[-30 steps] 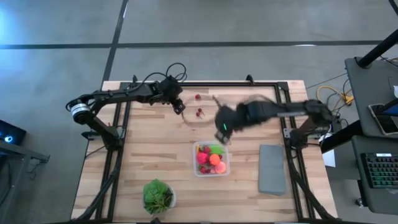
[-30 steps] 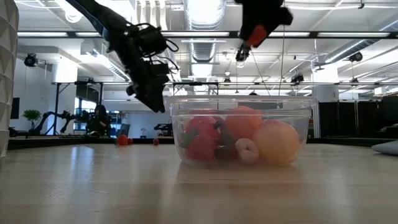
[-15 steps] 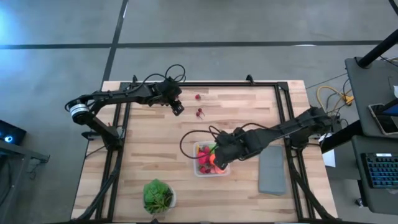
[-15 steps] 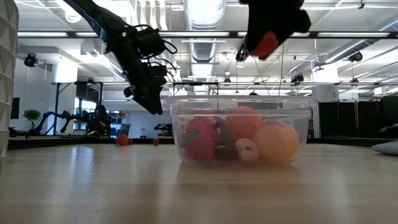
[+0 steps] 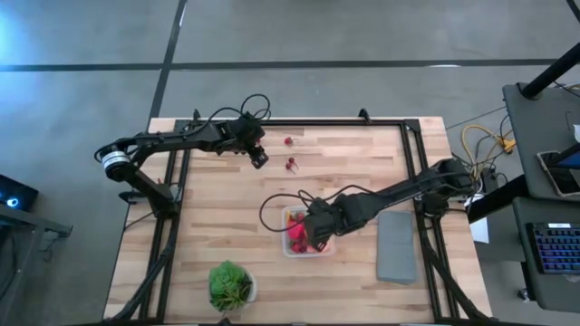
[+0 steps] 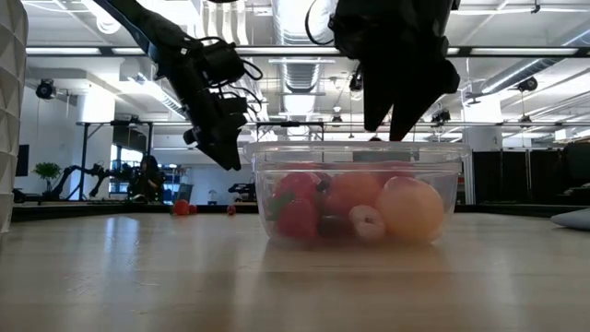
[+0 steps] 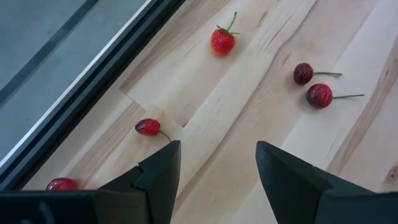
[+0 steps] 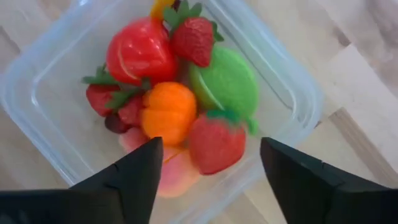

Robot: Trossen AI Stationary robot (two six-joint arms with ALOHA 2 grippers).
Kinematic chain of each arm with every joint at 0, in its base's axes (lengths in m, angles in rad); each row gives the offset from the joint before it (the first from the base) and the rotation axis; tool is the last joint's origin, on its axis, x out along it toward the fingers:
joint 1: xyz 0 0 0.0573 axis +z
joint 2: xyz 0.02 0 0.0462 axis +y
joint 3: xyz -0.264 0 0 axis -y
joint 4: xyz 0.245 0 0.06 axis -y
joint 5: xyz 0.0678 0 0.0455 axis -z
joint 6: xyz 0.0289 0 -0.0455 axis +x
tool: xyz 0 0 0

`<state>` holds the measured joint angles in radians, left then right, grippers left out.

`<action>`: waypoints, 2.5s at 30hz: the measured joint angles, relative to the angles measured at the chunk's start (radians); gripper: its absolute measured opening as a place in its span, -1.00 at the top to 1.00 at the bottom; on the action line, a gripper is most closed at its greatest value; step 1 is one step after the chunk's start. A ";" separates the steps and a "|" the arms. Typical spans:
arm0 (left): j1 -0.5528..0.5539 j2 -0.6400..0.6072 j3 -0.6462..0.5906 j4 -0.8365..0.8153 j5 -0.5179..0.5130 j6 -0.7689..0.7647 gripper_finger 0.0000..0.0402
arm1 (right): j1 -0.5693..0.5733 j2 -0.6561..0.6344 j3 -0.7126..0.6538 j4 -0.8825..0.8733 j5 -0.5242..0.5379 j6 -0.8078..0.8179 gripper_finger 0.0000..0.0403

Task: Pick and placing Produce into tupperware
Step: Put the red strawberry into the transparent bin

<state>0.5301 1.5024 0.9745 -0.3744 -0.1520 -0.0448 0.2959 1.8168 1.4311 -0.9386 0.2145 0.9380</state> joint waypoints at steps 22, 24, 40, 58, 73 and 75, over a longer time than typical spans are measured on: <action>-0.009 -0.052 0.000 -0.131 -0.062 0.000 0.03 | -0.102 -0.304 0.006 -0.202 0.475 0.214 -0.63; -0.005 -0.078 0.000 -0.212 -0.119 -0.001 0.03 | -0.115 -0.335 0.006 -0.203 0.494 0.209 -0.63; 0.272 -0.109 -0.002 -0.404 0.005 -0.211 0.21 | -0.257 -0.411 0.006 -0.196 0.520 0.147 -0.63; 0.339 0.021 -0.011 -0.326 0.056 -0.124 0.24 | -0.333 -0.404 0.005 -0.184 0.520 0.078 -0.63; 0.339 0.004 -0.013 -0.350 0.033 -0.374 -0.26 | -0.459 -0.404 0.005 -0.180 0.331 -0.168 -0.63; 0.339 0.012 -0.008 -0.349 0.040 -0.419 -0.26 | -0.486 -0.404 0.005 -0.181 0.311 -0.204 -0.63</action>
<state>0.8688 1.5145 0.9663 -0.7239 -0.1123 -0.4639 -0.1900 1.4125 1.4357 -1.1191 0.5258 0.7343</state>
